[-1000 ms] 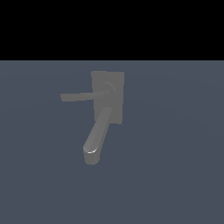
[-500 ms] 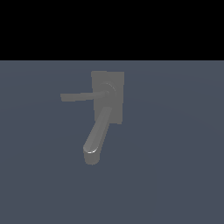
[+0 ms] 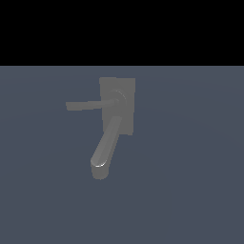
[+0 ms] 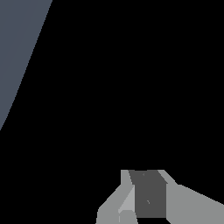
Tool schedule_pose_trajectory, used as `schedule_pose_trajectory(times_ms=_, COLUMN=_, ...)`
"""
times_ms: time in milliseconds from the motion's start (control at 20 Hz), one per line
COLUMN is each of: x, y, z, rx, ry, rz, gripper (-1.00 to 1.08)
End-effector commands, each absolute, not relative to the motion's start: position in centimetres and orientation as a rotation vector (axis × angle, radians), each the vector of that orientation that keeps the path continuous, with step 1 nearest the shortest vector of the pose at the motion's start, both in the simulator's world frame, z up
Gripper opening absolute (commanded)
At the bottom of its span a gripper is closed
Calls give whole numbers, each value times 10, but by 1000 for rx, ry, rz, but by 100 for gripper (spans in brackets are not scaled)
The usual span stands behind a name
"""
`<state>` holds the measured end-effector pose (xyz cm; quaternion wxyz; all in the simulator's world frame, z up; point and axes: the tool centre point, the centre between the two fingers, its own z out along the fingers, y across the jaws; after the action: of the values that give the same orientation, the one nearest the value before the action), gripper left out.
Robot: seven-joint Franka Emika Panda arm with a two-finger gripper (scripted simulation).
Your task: Turn on the faucet by rotating a designated handle.
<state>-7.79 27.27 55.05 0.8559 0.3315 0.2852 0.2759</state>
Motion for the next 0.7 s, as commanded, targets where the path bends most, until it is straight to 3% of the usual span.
schedule_pose_trajectory(times_ms=0, x=-62, y=283, z=518, rx=623, ry=683, rz=545, gripper=-100)
schedule_pose_trajectory(times_ms=650, x=3, y=275, z=310, rx=330, ry=1144, rz=295, gripper=-100)
